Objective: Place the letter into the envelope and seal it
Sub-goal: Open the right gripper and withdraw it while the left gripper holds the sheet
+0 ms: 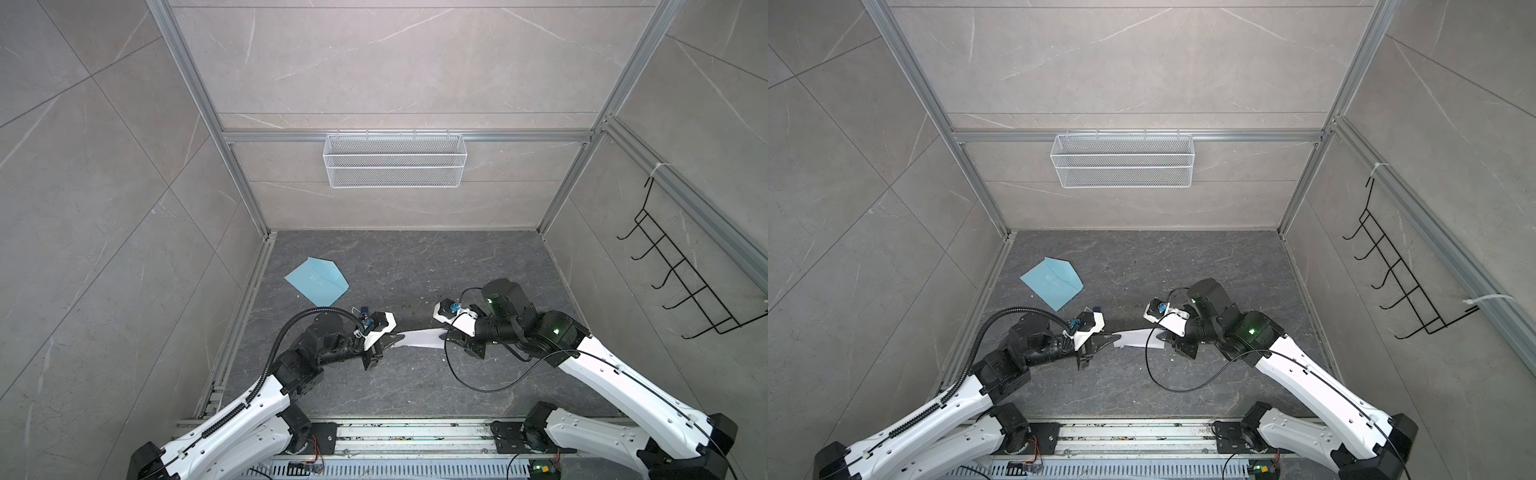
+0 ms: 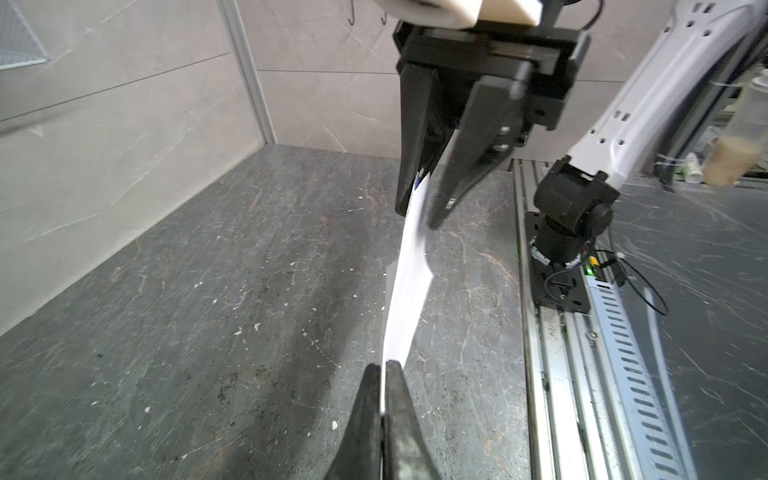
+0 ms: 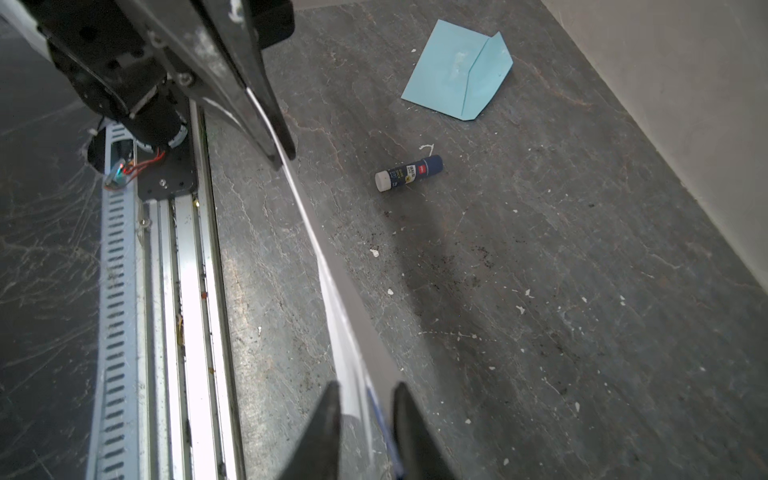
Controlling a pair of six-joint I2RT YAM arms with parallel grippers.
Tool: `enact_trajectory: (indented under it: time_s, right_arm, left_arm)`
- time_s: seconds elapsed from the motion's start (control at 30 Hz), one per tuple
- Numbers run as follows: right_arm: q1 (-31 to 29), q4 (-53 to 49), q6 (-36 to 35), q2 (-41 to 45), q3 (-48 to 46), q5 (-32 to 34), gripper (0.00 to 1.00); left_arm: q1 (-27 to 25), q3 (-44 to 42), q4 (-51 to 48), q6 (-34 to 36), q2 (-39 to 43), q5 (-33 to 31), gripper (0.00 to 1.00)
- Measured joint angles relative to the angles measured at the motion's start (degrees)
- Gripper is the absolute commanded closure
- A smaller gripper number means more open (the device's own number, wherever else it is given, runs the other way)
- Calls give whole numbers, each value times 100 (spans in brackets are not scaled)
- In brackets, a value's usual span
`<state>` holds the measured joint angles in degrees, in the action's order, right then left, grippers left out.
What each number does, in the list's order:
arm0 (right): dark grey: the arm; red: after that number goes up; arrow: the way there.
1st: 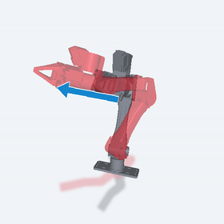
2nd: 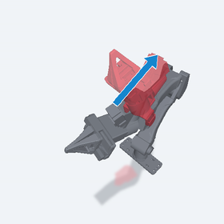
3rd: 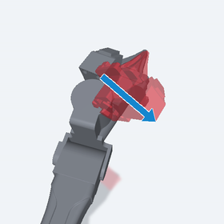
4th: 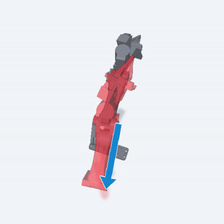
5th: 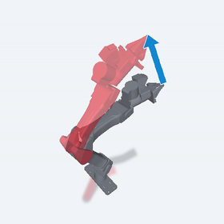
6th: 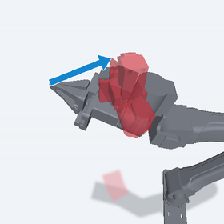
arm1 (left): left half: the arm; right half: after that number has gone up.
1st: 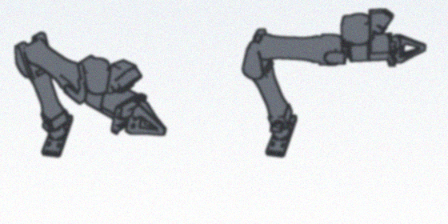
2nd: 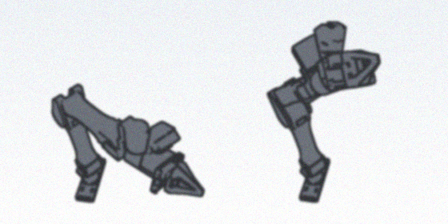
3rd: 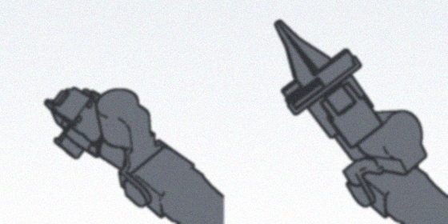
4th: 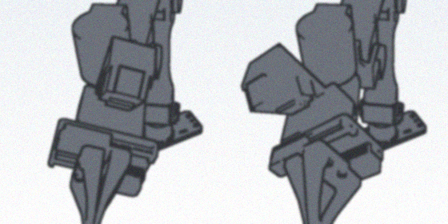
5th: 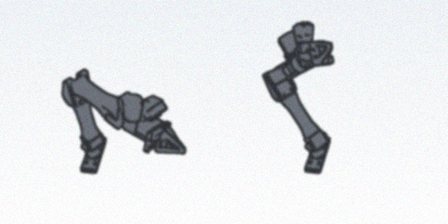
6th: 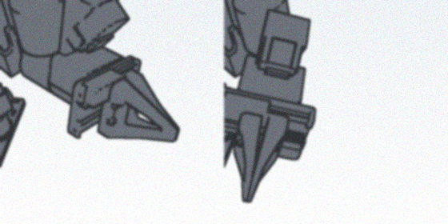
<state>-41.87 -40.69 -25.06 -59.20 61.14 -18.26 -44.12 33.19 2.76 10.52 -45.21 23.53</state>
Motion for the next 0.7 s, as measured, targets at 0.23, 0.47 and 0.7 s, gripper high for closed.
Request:
enact_trajectory:
  time_s: [0.23, 0.47, 0.7]
  right_arm:
    - [2, 1259, 708, 369, -472, 398, 25]
    - [2, 2275, 1729, -846, -90, 645, 22]
    - [7, 2894, 2562, -2791, 1196, 804, 18]
  left_arm:
    - [52, 155, -546, -634, 2, -2041, 100]
    - [564, 824, -1467, -1344, 118, -3733, 100]
    - [1797, 1169, -2197, -1847, 269, -4057, 100]
